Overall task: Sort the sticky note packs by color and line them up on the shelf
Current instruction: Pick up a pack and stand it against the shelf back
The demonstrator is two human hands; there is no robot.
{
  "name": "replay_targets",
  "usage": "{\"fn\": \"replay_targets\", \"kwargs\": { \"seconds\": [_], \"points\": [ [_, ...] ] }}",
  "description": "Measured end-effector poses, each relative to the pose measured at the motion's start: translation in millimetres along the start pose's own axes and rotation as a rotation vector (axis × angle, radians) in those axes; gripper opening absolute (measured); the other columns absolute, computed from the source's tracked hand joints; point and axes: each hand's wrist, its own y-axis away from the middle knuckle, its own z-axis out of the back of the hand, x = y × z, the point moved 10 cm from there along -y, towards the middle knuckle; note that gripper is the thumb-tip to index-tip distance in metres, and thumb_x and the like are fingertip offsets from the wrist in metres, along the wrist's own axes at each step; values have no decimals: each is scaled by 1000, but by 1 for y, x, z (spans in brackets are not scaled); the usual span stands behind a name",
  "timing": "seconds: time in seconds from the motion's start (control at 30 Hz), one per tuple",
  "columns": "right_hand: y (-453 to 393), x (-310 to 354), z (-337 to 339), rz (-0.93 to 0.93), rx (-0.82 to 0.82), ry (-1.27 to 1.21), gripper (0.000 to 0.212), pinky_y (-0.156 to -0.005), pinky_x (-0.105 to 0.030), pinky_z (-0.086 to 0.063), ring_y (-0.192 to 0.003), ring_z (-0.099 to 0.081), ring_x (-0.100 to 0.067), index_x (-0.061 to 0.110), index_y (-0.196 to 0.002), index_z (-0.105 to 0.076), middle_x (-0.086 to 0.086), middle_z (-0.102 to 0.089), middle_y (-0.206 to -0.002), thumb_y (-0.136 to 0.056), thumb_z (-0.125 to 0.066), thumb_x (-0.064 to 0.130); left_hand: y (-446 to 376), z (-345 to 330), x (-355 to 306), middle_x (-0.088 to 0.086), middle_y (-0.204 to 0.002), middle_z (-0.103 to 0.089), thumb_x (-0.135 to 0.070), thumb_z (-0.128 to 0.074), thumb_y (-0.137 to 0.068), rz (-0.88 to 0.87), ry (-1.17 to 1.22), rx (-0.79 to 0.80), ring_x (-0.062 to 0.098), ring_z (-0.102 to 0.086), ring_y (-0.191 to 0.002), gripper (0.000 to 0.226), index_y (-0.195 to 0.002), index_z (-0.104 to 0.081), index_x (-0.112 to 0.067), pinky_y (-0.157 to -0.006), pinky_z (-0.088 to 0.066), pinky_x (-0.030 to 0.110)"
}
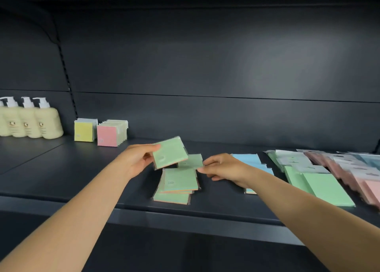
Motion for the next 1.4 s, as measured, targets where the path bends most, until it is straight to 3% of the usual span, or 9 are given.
{"fn": "replay_targets", "kwargs": {
  "seconds": [0.13,0.23,0.37,0.53,0.7,0.83,1.0,1.2,1.4],
  "points": [
    [-10,5,-23,-33,61,45,70,-85,-24,-54,-100,-64,-14,10,-131,-49,-4,-61,-118,-74,-78,38,-5,27,11,13,-98,-65,-1,-59,-88,31,96,-101,19,-63,-87,4,-93,-59,-2,-81,-48,31],
    [-15,6,-36,-65,95,66,75,-78,-20,-53,-99,-62,-12,12,-135,-46,-2,-56,-120,-72,-80,36,-4,32,20,12,-96,-66,-10,-59,-90,66,94,-96,22,-64,-87,8,-94,-60,-3,-72,-50,36],
    [-19,6,-44,-111,111,-36,66,-77,-21,-54,-95,-64,-13,8,-130,-47,-1,-62,-107,-74,-80,20,-5,40,25,13,-102,-65,-16,-56,-93,82,113,-122,22,-64,-84,11,-94,-60,-5,-65,-50,36],
    [-24,7,-26,-117,18,-151,23,-70,-21,-54,-77,-61,-12,8,-87,-57,-3,-59,-84,-76,-74,-4,-2,52,23,16,-109,-61,-11,-56,-93,61,120,-222,22,-62,-78,9,-90,-56,-3,-64,-50,38],
    [-22,12,-16,-130,2,-286,34,-67,-22,-55,-81,-63,-15,1,-105,-58,-7,-61,-90,-77,-68,-13,1,57,25,17,-110,-62,-10,-59,-91,63,164,-246,22,-63,-79,10,-91,-56,-1,-81,-48,39],
    [-24,33,0,-52,-8,-370,20,-71,-22,-56,-86,-65,-18,4,-89,-66,-10,-68,-92,-76,-68,-11,5,48,15,14,-99,-64,-12,-56,-92,36,190,-190,21,-62,-82,12,-92,-58,0,-87,-49,40],
    [-27,49,-2,-7,-71,-452,25,-68,-20,-53,-83,-64,-16,5,-94,-66,-10,-65,-92,-75,-71,-9,14,17,6,12,-97,-69,-20,-51,-96,6,67,-35,21,-67,-85,21,-98,-63,-2,-65,-54,32],
    [-36,60,-31,35,-189,-444,18,-71,-21,-54,-75,-64,-16,6,-83,-65,-7,-65,-81,-75,-73,-7,25,7,0,9,-100,-73,-10,-60,-89,-139,-92,87,19,-71,-87,12,-99,-68,-11,-72,-58,33],
    [-56,76,-62,60,-319,-443,31,-85,-28,-54,-83,-62,-18,8,-102,-61,-4,-64,-91,-76,-75,1,13,45,-18,11,-101,-72,-3,-61,-87,-213,-121,59,23,-69,-88,20,-106,-66,-9,-71,-56,31]
  ]
}}
